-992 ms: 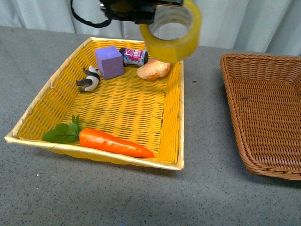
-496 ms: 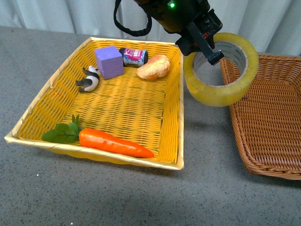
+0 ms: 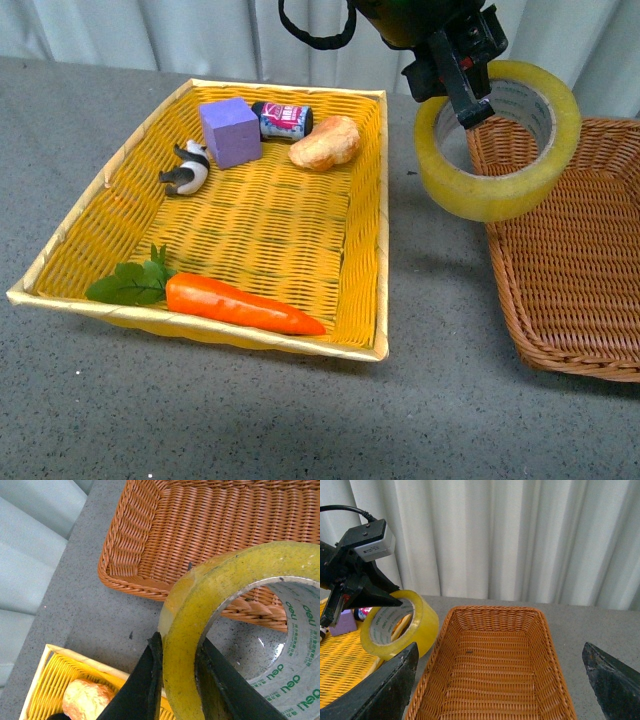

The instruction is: Move tape to another basket

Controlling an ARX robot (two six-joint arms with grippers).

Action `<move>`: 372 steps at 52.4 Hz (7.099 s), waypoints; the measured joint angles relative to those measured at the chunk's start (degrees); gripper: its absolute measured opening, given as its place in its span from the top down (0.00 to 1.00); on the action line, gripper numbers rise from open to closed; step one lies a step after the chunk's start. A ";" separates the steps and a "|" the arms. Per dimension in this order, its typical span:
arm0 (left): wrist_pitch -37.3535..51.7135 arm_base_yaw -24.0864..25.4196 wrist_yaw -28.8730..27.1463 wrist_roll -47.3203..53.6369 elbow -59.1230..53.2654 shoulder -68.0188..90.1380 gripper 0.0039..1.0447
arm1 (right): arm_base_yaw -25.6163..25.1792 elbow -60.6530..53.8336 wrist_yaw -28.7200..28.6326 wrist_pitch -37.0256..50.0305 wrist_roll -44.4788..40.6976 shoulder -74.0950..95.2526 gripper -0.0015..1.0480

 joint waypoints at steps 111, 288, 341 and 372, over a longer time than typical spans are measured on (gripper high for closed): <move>0.00 0.13 -0.13 0.50 0.00 0.00 0.85 | 9.20 46.71 -4.31 8.55 5.62 95.08 0.09; 42.40 13.31 -51.67 -47.19 -32.37 -16.76 0.06 | -4.55 48.41 2.10 17.59 5.79 104.74 0.08; 68.70 23.56 -25.24 -48.70 -83.58 -54.42 0.96 | -0.13 6.78 0.17 60.28 0.00 68.19 0.99; 55.17 27.87 -20.98 -48.65 -93.00 -77.44 0.96 | -0.13 0.44 0.07 39.93 0.00 41.20 0.99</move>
